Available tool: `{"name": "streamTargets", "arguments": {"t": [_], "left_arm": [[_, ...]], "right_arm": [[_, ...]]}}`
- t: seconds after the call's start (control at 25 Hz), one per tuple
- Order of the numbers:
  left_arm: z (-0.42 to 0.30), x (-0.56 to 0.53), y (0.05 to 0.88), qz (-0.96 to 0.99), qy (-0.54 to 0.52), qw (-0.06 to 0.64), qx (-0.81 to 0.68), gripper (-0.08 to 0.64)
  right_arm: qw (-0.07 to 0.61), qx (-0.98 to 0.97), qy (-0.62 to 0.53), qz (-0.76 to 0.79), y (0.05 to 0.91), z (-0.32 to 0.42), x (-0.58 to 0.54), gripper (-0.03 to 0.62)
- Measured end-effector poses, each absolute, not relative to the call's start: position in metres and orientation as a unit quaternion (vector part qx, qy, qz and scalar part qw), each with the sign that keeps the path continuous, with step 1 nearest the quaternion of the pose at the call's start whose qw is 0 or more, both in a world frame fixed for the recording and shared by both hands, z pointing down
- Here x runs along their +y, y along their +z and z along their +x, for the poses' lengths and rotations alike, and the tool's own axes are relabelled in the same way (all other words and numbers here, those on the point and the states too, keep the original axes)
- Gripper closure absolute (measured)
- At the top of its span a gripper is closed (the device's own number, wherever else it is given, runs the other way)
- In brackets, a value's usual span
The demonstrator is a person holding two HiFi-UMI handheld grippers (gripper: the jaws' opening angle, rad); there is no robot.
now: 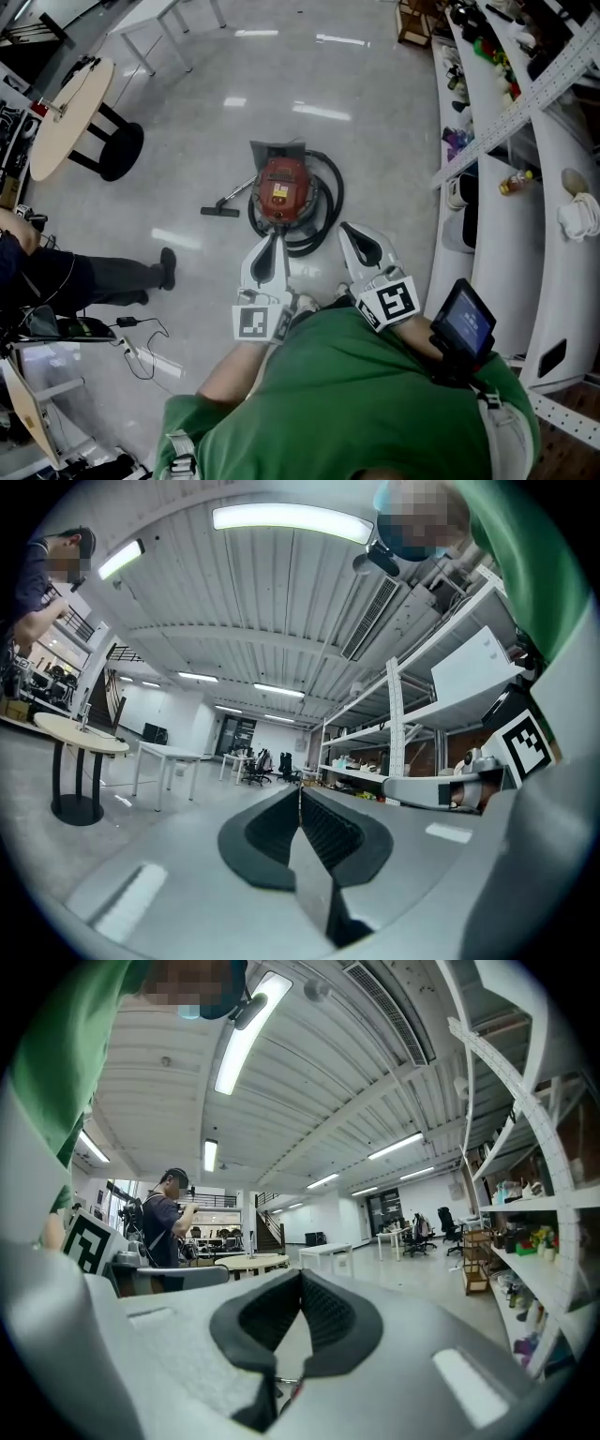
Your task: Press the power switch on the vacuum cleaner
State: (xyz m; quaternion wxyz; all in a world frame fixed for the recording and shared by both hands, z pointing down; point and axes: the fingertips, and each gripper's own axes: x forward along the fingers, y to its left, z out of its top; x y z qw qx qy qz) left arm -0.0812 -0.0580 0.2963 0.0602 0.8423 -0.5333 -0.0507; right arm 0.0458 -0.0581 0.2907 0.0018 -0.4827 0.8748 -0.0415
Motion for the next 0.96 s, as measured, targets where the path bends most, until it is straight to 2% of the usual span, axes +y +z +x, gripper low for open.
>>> {"name": "streamTargets", "arguments": {"t": [0.96], "left_arm": [[-0.0743, -0.0555, 0.3013, 0.84, -0.044, 0.066, -0.536, 0.554]], "right_arm": [[0.003, 0.877, -0.037, -0.48, 0.2904, 0.0495, -0.0547, 0.591]]}}
